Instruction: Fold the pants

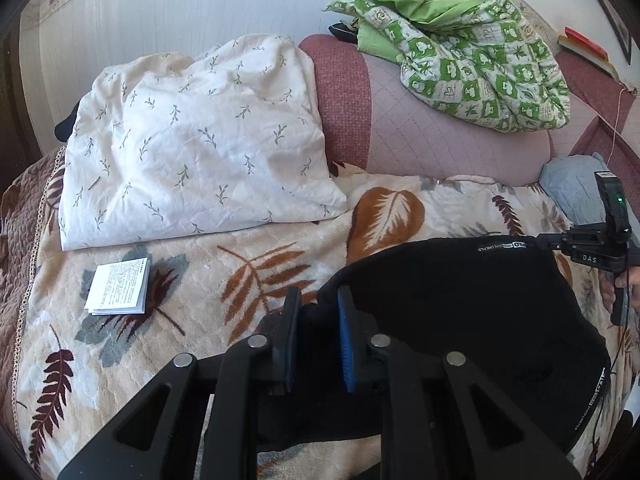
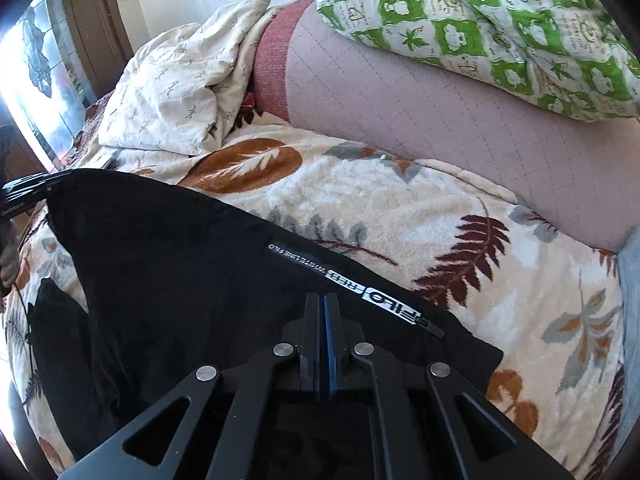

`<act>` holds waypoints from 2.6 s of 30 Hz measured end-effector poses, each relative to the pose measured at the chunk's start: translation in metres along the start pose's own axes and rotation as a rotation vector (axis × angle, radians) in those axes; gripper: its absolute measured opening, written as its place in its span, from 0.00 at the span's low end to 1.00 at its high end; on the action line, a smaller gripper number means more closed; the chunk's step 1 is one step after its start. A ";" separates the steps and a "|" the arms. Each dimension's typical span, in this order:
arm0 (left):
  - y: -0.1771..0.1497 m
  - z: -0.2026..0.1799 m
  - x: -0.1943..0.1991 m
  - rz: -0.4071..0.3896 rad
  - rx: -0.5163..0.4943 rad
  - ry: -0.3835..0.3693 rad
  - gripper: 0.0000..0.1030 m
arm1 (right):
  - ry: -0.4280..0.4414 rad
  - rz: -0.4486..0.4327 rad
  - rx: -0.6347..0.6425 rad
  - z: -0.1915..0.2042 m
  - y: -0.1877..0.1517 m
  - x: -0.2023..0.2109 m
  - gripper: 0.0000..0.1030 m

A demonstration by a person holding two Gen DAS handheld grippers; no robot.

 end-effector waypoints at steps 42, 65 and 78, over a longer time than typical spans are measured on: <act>-0.009 -0.023 0.080 -0.186 -0.001 -0.027 0.16 | 0.108 0.109 0.176 0.001 -0.005 -0.024 0.05; -0.139 0.009 0.106 -0.102 -0.027 0.136 0.24 | 0.033 0.038 0.140 0.107 -0.132 0.102 0.05; -0.199 0.036 0.129 -0.057 -0.073 0.233 0.64 | 0.041 0.053 0.050 0.125 -0.190 0.098 0.12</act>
Point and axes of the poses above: each gripper's, at about its wrist camera, not at the fingertips, and x roughly against the way its jaws point, z to its left, y to its top, the point moved 9 cm from there along -x, roughly the way its jaws point, and after that the axes turned 8 degrees about x, right-handed, at the moved point
